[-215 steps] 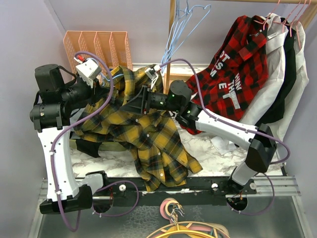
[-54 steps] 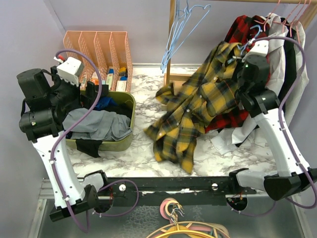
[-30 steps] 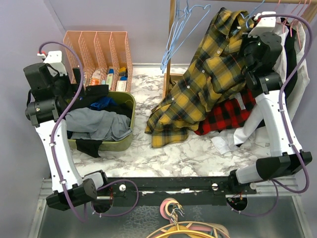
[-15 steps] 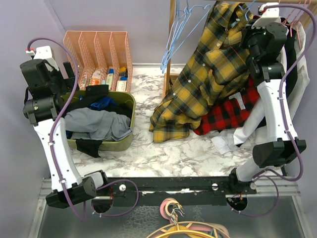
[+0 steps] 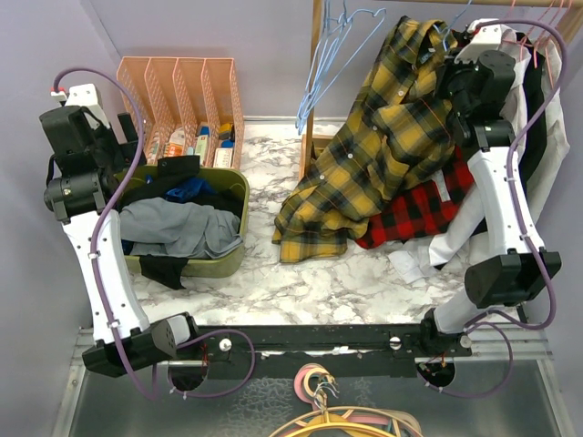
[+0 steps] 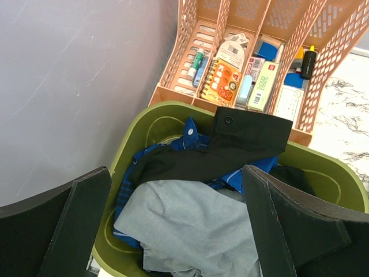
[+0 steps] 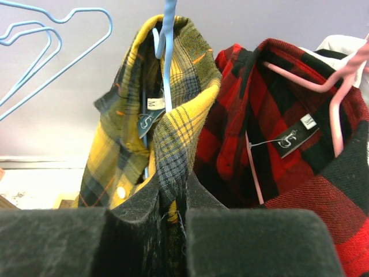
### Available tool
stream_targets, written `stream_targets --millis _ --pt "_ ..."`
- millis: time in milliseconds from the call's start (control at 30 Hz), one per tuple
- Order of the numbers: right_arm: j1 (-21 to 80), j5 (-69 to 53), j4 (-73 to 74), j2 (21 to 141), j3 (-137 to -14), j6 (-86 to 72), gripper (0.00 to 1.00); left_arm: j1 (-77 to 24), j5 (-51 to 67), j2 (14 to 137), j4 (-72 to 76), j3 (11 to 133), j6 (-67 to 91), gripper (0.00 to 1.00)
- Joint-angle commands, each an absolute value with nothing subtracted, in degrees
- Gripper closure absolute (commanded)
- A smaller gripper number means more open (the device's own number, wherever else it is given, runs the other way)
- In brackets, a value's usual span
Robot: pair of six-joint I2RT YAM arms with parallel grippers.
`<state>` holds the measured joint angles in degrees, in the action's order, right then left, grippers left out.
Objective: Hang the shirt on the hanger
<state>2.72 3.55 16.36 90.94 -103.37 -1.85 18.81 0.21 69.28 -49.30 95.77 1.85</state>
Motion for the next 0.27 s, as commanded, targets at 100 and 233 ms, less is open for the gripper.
stream_targets --millis 100,233 --pt "2.0 2.8 16.0 85.2 -99.1 -5.1 0.98 19.8 2.1 69.8 -47.6 95.1 1.9 0.01" --pt "2.0 7.1 16.5 82.0 -98.7 -6.2 0.19 20.0 0.3 69.7 -47.2 95.5 2.5 0.01"
